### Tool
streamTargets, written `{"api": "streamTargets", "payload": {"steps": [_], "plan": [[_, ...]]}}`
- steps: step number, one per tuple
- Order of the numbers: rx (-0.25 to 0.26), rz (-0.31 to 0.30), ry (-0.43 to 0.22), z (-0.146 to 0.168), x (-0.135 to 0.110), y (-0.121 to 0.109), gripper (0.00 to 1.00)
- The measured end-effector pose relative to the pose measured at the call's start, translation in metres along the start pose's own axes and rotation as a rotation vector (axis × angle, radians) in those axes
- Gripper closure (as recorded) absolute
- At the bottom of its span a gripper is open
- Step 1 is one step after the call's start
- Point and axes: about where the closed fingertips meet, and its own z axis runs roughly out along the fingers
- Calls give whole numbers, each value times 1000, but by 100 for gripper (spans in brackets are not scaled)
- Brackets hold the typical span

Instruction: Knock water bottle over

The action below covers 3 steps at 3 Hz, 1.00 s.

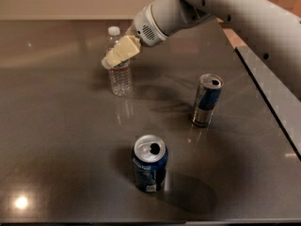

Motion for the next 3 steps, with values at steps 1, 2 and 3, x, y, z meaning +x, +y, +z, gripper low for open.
{"api": "streamTargets", "payload": {"steps": [1,2,3], "plan": [[-23,-12,-6,0,-4,4,41],[-50,-26,-8,-8,-6,9,64],[-54,-71,69,-25,-7,19,87]]}}
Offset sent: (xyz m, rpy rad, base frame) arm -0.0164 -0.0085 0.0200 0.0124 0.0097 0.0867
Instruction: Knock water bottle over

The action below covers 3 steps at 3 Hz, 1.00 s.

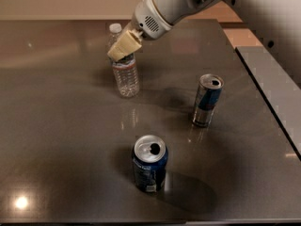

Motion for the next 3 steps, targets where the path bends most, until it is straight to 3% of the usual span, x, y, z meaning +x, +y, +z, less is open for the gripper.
{"api": "streamTargets", "payload": {"steps": [1,3], "plan": [[7,-67,143,-20,9,11,100],[-44,-214,400,-35,38,34,100]]}}
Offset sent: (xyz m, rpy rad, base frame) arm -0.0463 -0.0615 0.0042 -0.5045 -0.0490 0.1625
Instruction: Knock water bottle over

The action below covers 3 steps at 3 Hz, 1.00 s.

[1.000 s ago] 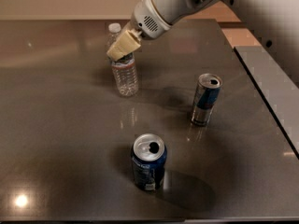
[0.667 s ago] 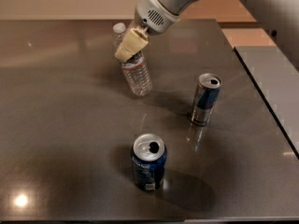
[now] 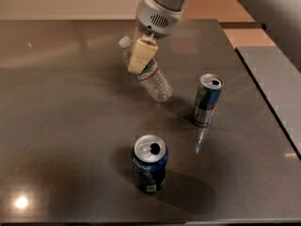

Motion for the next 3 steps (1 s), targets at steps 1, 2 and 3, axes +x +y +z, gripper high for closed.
{"api": "streamTargets", "payload": {"steps": [1,2,3], "plan": [[-65,-87,92,16,6,15,100],[-104,-150,147,28,8,23,100],[-143,-200,191,40,9,29,82]]}}
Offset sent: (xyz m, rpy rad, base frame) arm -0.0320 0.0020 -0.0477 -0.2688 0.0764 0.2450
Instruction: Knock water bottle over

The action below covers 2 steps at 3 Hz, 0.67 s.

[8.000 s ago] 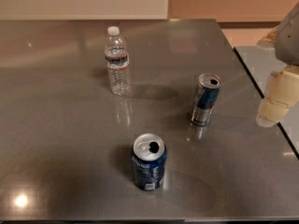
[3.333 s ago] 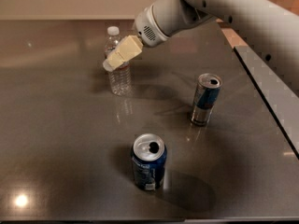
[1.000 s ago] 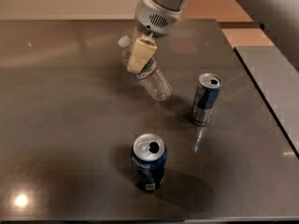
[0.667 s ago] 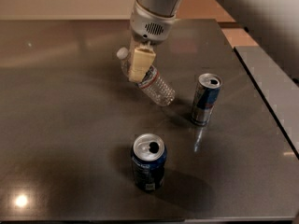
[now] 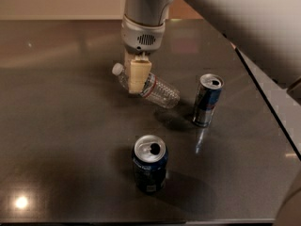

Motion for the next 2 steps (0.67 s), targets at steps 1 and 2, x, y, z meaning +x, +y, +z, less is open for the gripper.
{"api": "streamTargets", "payload": {"steps": [1,2], "plan": [[-21,-43,35,9,-1,4,59],[-38,-85,66,18,-1,9,36]]}}
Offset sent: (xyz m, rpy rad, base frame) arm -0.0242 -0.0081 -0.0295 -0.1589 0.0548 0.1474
